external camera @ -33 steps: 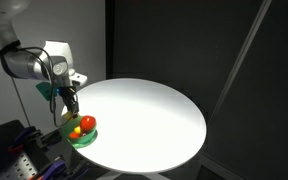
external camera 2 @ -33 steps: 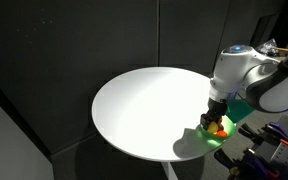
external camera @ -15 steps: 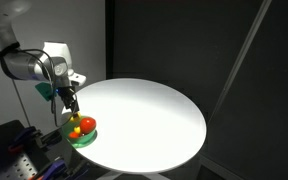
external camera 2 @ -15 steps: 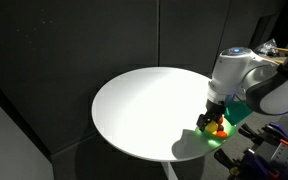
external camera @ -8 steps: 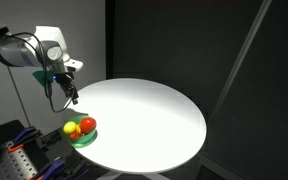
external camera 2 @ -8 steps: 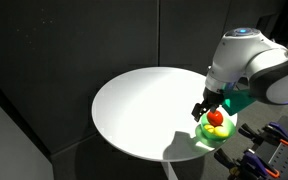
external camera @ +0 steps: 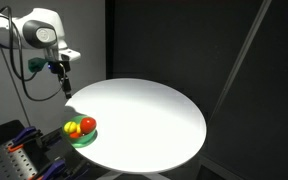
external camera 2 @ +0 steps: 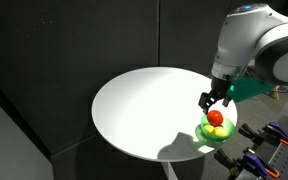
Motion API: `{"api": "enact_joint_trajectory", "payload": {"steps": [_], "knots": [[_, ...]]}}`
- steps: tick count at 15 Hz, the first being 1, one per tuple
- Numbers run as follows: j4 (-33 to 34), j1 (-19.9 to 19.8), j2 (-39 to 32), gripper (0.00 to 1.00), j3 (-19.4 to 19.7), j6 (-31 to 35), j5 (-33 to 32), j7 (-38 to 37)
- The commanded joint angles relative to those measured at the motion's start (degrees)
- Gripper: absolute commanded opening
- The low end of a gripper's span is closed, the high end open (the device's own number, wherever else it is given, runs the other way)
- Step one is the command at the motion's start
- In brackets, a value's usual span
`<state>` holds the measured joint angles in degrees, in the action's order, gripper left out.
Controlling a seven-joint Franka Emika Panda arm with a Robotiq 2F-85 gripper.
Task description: Pick up the yellow toy lemon from the table and put it in the green bowl
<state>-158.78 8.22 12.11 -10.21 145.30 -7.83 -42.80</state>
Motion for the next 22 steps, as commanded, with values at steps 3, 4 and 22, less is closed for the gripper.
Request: {"api": "enact_joint_trajectory", "payload": {"steps": [3, 4, 22], "knots": [[0.0, -0.9, 2.9, 1.00, -1.9, -2.3, 3.8, 1.3], [0.0, -0.8, 3.4, 1.00, -1.9, -2.6, 4.2, 1.4], [-0.1, -0.8, 3.8, 1.00, -2.0, -2.8, 4.3, 1.4]]}}
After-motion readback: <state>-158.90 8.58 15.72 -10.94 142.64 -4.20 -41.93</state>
